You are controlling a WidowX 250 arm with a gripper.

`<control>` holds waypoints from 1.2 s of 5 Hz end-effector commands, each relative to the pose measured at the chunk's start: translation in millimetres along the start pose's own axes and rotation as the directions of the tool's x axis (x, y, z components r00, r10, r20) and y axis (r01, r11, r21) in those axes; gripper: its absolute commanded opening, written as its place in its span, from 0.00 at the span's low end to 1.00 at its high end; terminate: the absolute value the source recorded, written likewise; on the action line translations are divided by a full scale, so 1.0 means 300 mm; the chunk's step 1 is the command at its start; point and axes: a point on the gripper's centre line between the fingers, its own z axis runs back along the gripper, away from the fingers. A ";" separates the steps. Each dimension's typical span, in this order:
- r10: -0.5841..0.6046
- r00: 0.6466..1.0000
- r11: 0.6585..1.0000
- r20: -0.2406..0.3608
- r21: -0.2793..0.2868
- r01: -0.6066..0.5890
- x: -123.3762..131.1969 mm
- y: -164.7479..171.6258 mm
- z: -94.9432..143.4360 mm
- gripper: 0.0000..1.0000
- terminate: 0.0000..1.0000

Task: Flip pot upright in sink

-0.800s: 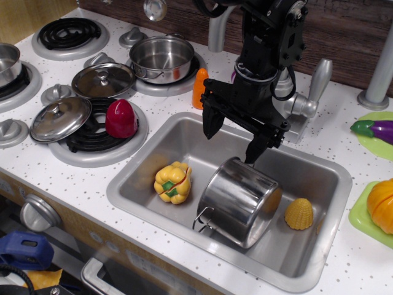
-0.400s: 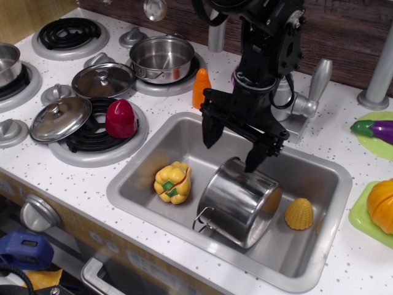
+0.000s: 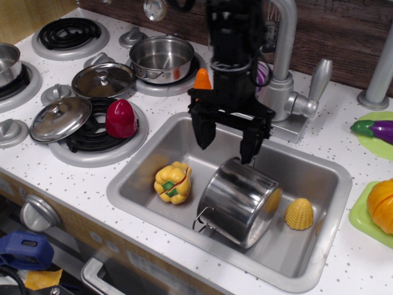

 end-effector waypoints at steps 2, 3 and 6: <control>0.049 0.999 0.974 -0.019 -0.222 -0.052 0.048 0.025 -0.004 1.00 0.00; 0.076 0.996 0.949 -0.045 -0.303 -0.086 0.041 0.026 -0.035 1.00 0.00; 0.225 0.967 0.806 -0.117 -0.536 -0.252 0.015 -0.015 -0.137 0.00 0.00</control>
